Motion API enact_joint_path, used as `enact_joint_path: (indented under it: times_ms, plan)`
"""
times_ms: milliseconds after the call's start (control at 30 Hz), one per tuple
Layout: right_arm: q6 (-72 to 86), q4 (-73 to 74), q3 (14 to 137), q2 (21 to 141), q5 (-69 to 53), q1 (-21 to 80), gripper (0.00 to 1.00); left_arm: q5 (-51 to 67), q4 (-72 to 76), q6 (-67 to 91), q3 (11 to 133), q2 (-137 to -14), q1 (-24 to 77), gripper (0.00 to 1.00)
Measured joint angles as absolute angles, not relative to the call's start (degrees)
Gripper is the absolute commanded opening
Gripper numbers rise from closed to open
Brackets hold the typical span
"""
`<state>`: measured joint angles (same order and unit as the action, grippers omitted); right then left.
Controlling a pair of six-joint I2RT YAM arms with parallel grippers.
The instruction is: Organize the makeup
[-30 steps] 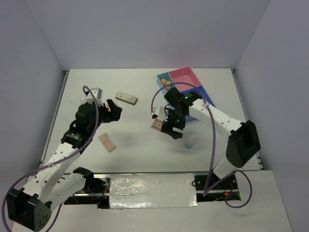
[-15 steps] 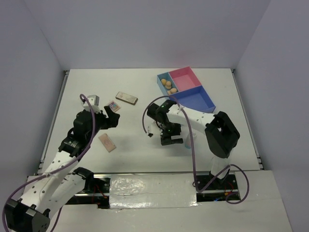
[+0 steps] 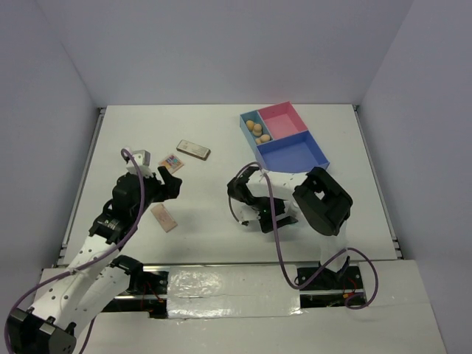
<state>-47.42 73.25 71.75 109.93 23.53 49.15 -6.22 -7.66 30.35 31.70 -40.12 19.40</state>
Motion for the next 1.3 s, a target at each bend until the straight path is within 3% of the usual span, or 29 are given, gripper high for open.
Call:
enact_joint_path:
  times_ms: [267,400,633,767,900,1067,1200,1300]
  plan:
    - [-47.20,74.85,69.47,110.59,24.58,49.15,0.92,-6.31,-7.64,30.33,31.70,-39.86,19.35,0.85]
    - [-47.03,75.05,68.42,110.59,24.88,49.15,0.79,-6.31,-7.64,30.33,31.70,-39.97,19.35,0.85]
    - [-46.76,75.20,66.98,110.59,24.99,49.15,0.65,-6.42,-7.64,30.24,31.70,-40.05,19.35,0.85]
    - [-46.28,75.31,67.20,110.50,24.67,49.17,0.27,-6.55,-7.64,30.24,31.70,-40.05,19.35,0.86]
    - [-46.15,75.20,69.45,109.93,22.87,49.21,0.18,-6.52,-7.60,30.24,31.75,-40.36,19.35,0.86]
    - [-46.44,75.72,76.90,107.63,18.87,49.12,0.13,-6.07,-7.68,30.15,33.34,-41.93,19.35,0.86]
    - [-46.33,76.01,90.28,106.98,11.84,47.37,0.12,-5.63,-7.57,29.93,36.29,-43.07,19.35,0.86]
    - [-45.25,75.94,102.59,107.24,5.56,43.81,0.03,-5.34,-7.09,29.89,38.09,-43.94,19.35,0.86]
